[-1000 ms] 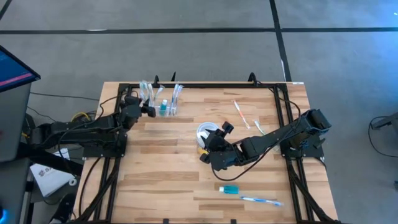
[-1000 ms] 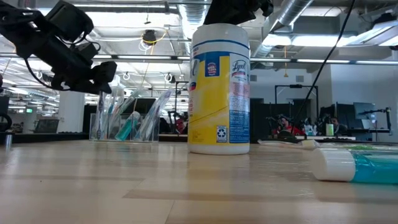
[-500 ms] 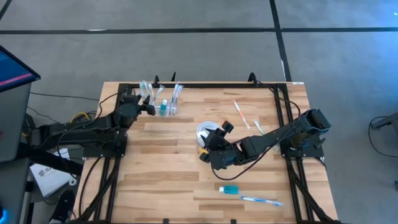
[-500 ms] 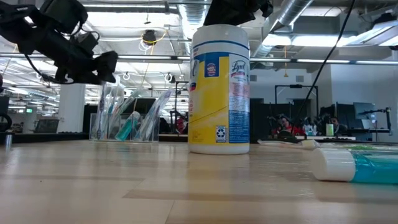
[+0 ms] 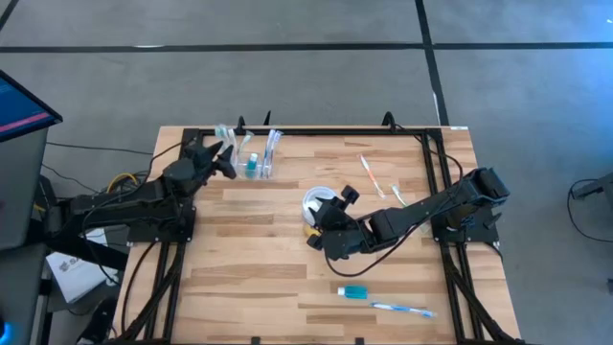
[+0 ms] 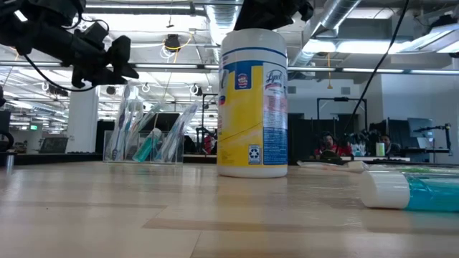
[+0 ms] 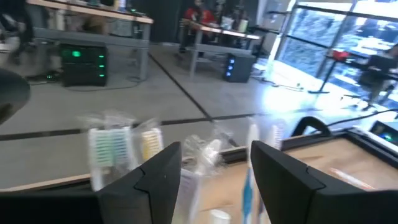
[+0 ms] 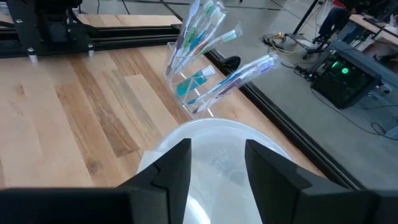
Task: Pick & Place toothbrushing station
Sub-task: Put the orange toothbrush into the transparent organizer
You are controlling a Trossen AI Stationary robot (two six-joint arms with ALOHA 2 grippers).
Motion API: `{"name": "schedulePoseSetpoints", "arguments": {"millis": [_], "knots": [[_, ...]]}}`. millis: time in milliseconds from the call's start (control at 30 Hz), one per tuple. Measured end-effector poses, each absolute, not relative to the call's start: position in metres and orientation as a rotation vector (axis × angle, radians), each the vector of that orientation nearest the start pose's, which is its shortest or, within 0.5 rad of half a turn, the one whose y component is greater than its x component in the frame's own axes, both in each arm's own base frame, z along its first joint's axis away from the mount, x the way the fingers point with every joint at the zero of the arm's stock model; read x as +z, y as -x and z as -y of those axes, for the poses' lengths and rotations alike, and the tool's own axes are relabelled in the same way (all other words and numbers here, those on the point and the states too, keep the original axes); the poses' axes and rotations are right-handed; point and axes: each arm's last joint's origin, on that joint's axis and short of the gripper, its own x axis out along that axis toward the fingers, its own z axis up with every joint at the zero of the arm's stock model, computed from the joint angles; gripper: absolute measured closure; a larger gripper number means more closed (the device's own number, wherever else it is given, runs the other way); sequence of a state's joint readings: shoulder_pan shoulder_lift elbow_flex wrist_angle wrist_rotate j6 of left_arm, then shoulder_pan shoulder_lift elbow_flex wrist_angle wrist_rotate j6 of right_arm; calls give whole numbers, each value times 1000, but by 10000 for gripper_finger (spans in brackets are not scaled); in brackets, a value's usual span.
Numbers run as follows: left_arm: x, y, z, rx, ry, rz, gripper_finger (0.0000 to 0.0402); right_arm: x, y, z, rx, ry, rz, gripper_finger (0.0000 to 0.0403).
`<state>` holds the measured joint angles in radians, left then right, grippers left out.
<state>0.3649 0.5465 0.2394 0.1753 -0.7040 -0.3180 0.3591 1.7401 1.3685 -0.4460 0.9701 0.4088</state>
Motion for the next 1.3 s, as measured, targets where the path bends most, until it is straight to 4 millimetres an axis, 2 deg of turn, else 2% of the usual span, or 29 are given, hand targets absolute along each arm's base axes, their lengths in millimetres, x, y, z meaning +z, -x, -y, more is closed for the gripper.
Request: {"name": "schedulePoseSetpoints", "arguments": {"millis": [267,533,667,900,1100,1300], "knots": [[214,-122,-61,1012,263,46,222,271,-355,-118,-653,143,-506,263],[220,-123,-60,996,252,94,222,272,-359,-108,-691,183,-502,268],[220,-123,-60,988,252,93,225,281,-363,-103,-699,189,-491,264],[220,-124,-60,977,254,100,226,297,-363,-109,-710,249,-462,251],[227,-124,-58,887,228,143,226,318,-343,-109,-744,262,-429,243],[234,-126,-56,790,205,185,232,329,-317,-97,-789,208,-474,241]]}}
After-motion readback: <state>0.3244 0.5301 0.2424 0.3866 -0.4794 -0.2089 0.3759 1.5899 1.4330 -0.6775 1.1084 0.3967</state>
